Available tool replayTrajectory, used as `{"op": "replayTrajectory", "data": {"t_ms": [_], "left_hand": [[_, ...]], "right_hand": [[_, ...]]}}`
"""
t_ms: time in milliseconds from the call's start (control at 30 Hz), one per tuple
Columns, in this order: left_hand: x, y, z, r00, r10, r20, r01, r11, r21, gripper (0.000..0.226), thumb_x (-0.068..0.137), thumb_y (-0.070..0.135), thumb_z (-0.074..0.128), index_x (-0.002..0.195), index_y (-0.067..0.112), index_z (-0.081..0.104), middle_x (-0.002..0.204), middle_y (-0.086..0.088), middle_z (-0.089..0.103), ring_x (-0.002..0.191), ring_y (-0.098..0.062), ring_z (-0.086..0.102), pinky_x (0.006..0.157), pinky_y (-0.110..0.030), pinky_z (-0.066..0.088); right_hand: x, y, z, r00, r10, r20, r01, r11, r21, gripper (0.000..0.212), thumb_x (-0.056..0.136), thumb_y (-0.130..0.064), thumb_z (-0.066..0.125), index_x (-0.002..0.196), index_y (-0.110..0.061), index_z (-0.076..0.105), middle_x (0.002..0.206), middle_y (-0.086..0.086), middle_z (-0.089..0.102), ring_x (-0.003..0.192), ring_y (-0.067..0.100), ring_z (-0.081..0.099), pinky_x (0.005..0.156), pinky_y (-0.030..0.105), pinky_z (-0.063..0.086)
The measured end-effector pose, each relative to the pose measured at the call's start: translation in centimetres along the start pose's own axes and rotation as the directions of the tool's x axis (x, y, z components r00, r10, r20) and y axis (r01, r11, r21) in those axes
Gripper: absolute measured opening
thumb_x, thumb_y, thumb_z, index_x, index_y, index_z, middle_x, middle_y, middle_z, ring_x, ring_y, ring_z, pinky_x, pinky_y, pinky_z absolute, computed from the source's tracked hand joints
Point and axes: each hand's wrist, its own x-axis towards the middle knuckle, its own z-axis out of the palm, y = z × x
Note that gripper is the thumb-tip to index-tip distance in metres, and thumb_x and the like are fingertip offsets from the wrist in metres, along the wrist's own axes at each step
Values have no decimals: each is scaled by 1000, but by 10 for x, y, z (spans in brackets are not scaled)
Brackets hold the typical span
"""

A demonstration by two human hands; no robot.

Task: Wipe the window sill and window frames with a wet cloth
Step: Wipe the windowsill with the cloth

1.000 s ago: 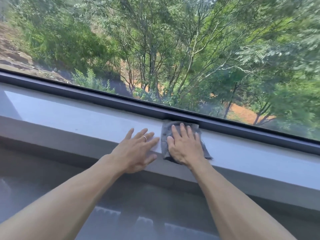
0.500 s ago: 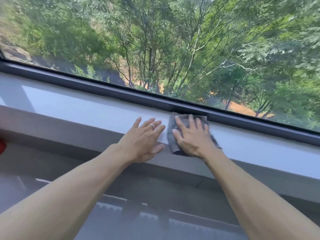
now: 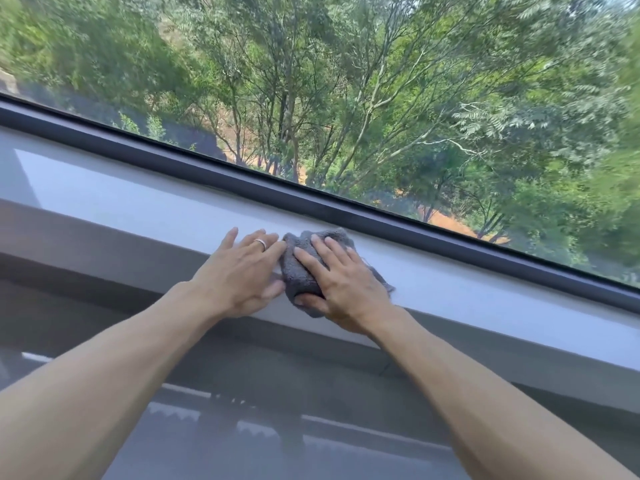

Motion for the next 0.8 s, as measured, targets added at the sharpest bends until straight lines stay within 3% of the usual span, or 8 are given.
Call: {"op": "replayTrajectory", "data": {"t_ms": [167,267,300,400,500,667,733,800], "left_hand": [[-5,3,-9,1000,-15,19,17,996,-83,65,99,51,36,153,19,20,162,-4,18,151,-18,6,121,-49,5],[-9,-5,-10,1000,3,-8,-4,997,-77,62,99,49,37,153,22,20,162,-3,19,151,-16,4,121,-48,3],[-11,-12,-10,1000,-11,-14,10,997,-74,62,99,49,37,152,22,21,161,-2,20,151,-16,4,121,-48,3],[-18,-39,-11,994,-100,-40,96,991,-92,60,99,52,34,151,24,25,160,-1,23,150,-17,8,121,-48,4],[-25,-60,-12,990,-142,-29,137,982,-133,65,98,58,29,152,23,25,161,-1,23,151,-16,7,121,-47,3],[-31,-97,-10,989,-144,19,145,984,-100,66,98,58,27,153,23,18,162,-1,18,151,-16,2,121,-47,1],[-31,-109,-11,989,-142,37,144,987,-77,73,95,65,22,154,22,17,163,0,17,151,-17,2,121,-48,0],[-29,-121,-16,990,-134,39,135,990,-33,90,81,75,3,154,23,17,163,0,16,151,-17,3,121,-48,0]], "right_hand": [[-45,29,10,990,130,-48,-128,990,53,86,80,-70,23,155,-26,26,162,4,23,148,28,24,116,51,27],[-21,-1,7,975,217,-39,-216,976,28,80,87,-67,26,146,-18,43,151,14,43,135,36,45,105,54,42],[-2,-19,6,978,197,-71,-195,980,45,79,88,-66,21,147,-17,43,151,14,43,135,36,45,105,53,42],[41,-69,-8,996,54,-71,-50,997,57,82,87,-61,-2,157,-23,14,164,6,13,150,26,16,119,45,18],[39,-54,-15,999,54,-1,-53,993,109,62,102,-55,8,157,-30,2,166,-5,-2,152,13,-2,123,38,3],[46,-31,-16,885,447,128,-463,873,153,64,102,-54,10,158,-25,0,166,1,-5,152,17,-5,123,42,-2],[85,-64,-18,897,430,103,-442,879,179,66,102,-54,11,158,-22,1,165,7,-5,152,22,-4,122,45,-3],[118,-101,-24,954,292,66,-299,927,227,64,102,-54,13,158,-25,3,165,5,-5,152,21,-5,122,44,-2]]}}
